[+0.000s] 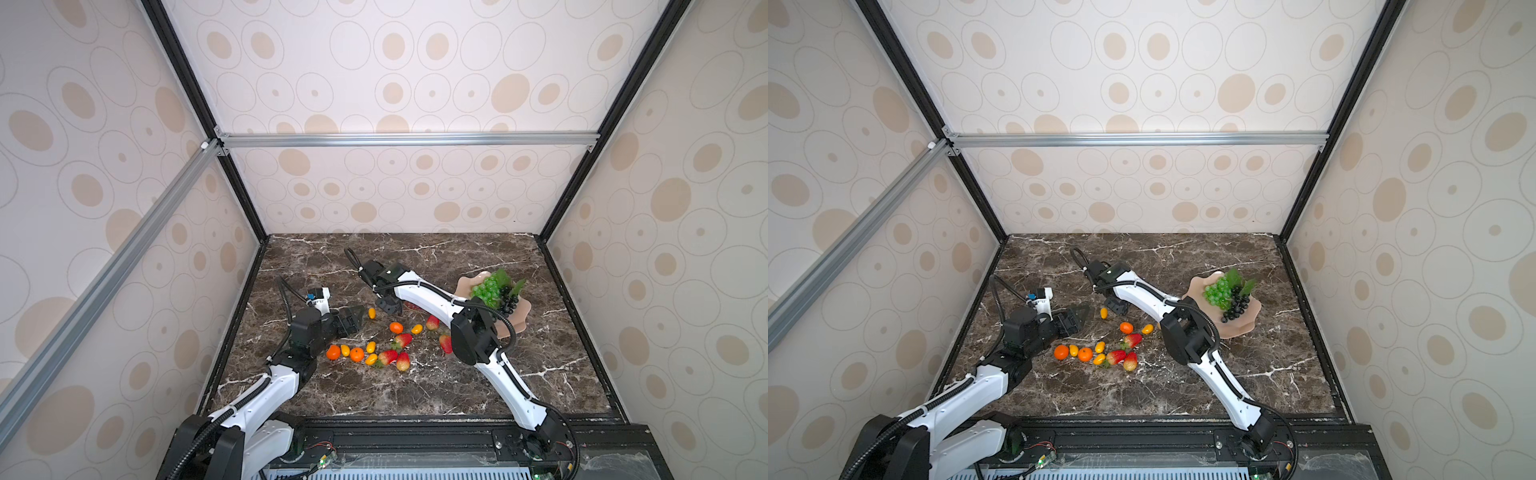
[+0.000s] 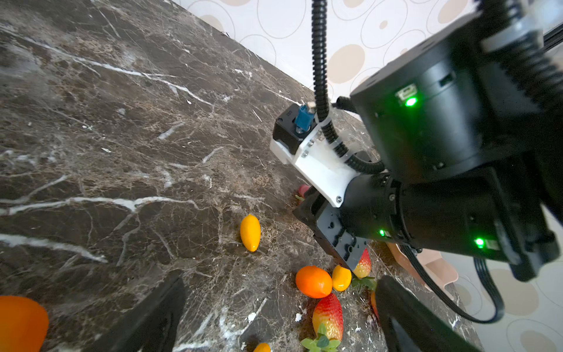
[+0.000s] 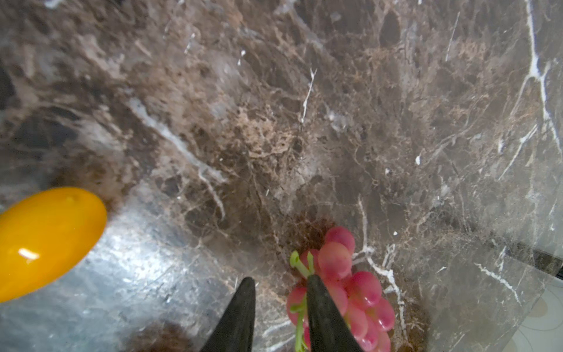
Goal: Place and organize the fake fruits in the fruit bowl
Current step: 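Close the right gripper on the red grapes stem, then carry the red grapes over the bowl with the right gripper while the left arm reaches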
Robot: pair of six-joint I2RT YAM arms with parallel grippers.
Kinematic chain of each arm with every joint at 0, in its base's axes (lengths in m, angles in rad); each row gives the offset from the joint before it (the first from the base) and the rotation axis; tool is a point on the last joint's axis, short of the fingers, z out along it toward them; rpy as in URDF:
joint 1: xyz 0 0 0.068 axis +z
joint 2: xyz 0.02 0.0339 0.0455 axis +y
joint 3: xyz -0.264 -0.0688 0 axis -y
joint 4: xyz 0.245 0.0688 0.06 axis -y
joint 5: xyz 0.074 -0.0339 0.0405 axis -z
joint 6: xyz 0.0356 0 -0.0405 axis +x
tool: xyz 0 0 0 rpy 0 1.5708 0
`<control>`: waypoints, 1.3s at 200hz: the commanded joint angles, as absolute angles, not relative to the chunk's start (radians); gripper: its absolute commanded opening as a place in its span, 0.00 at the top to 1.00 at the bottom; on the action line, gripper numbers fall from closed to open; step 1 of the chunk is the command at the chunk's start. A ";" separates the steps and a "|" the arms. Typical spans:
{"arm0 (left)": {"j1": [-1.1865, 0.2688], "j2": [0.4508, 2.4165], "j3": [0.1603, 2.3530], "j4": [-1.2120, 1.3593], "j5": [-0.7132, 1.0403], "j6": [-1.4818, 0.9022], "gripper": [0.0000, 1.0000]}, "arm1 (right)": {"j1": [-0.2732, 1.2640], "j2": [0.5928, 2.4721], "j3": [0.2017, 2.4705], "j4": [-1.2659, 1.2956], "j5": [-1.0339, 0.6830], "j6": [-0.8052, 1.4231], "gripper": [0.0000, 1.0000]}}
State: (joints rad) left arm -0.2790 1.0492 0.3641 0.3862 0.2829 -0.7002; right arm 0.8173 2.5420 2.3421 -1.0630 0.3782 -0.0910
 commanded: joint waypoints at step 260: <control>-0.279 1.032 0.392 0.417 0.347 -0.671 0.02 | 0.813 2.443 2.325 -1.051 0.415 -0.069 1.00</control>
State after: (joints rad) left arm -0.2760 1.0309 0.3618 0.3878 0.3134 -0.6975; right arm 0.8169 2.5427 2.3470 -1.0618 0.4236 -0.0921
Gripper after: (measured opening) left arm 0.981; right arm 0.042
